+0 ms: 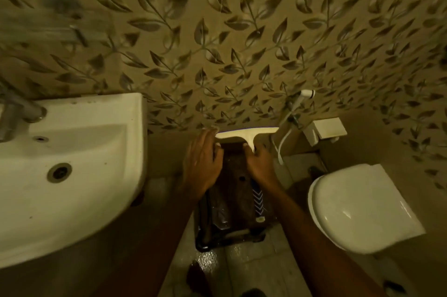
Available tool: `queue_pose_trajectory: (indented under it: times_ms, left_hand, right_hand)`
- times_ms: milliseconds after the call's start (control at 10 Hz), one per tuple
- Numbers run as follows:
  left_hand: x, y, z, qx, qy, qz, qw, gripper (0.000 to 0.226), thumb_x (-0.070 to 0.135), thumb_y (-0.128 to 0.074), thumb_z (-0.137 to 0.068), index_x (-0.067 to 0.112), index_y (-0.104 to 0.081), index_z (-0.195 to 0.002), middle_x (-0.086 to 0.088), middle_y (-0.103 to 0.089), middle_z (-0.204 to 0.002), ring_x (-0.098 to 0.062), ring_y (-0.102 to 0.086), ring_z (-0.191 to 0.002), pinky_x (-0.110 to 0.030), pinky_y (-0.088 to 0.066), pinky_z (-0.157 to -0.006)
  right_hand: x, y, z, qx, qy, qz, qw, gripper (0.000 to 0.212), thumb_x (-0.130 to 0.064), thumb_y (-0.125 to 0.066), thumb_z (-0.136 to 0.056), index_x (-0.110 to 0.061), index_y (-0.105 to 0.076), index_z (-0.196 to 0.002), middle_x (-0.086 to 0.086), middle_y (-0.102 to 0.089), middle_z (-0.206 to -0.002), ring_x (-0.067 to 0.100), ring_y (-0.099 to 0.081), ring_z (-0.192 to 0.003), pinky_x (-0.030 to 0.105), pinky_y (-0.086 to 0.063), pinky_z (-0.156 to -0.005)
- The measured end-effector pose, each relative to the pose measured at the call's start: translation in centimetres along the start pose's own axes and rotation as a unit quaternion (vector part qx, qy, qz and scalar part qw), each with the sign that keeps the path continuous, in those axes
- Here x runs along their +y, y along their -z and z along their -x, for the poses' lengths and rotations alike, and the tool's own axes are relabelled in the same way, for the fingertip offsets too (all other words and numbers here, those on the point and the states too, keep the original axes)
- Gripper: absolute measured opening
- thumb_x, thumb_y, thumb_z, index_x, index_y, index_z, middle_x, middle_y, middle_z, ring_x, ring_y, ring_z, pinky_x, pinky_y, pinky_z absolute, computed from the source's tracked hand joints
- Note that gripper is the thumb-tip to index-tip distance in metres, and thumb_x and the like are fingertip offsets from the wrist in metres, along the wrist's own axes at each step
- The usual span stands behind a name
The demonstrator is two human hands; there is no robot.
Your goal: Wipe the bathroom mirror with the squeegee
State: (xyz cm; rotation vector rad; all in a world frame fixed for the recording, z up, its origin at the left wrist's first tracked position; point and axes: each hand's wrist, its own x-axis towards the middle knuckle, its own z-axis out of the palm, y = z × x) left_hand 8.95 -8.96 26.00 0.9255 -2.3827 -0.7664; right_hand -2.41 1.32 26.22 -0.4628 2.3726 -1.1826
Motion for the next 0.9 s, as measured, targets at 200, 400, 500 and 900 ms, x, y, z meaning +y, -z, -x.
queue_pose_trajectory:
  times_ms: [200,400,500,900]
  left_hand:
    - [-2.0,-9.5,0.1,-0.058,0.039,-0.004,0.998,0.047,0.027,-0.040,-0.094,0.010,-0.045,-0.138,-0.008,-0.046,-0.145,-0.024,-0.037,-0.137,-0.042,-0.032,-0.111]
    - [-6.2,-18.7,0.6,-0.117,0.086,-0.048,0.988,0.053,0.022,-0.042,-0.097,0.010,-0.031,-0.147,-0.006,-0.028,-0.155,-0.020,-0.019,-0.145,-0.040,-0.022,-0.116]
    - [-8.4,-21.9,0.3,-0.140,0.079,-0.073,0.984,0.056,0.022,-0.042,-0.096,0.010,-0.026,-0.148,-0.006,-0.023,-0.157,-0.020,-0.015,-0.146,-0.039,-0.019,-0.117]
    - [-9.2,-24.8,-0.2,-0.133,0.085,-0.125,0.979,0.057,0.028,-0.035,-0.092,0.009,-0.033,-0.146,-0.008,-0.033,-0.153,-0.023,-0.025,-0.143,-0.038,-0.022,-0.113]
  right_hand:
    - [8.3,-1.4,-6.4,-0.068,-0.049,0.056,0.995,0.044,-0.045,-0.040,-0.101,-0.009,-0.052,-0.124,0.016,-0.062,-0.120,0.035,-0.057,-0.112,0.050,-0.046,-0.096]
    - [15.4,-5.1,-14.2,-0.097,-0.114,0.054,0.987,0.047,-0.042,-0.041,-0.102,-0.005,-0.052,-0.128,0.020,-0.059,-0.126,0.039,-0.054,-0.115,0.046,-0.044,-0.097]
    - [18.4,-7.0,-16.6,-0.124,-0.113,0.054,0.984,0.045,-0.040,-0.042,-0.102,-0.004,-0.053,-0.126,0.020,-0.063,-0.119,0.037,-0.060,-0.107,0.049,-0.048,-0.094]
    - [20.7,-7.8,-17.6,-0.054,-0.058,0.063,0.995,0.037,-0.032,-0.049,-0.100,0.002,-0.064,-0.103,0.013,-0.066,-0.091,0.023,-0.063,-0.084,0.035,-0.049,-0.080]
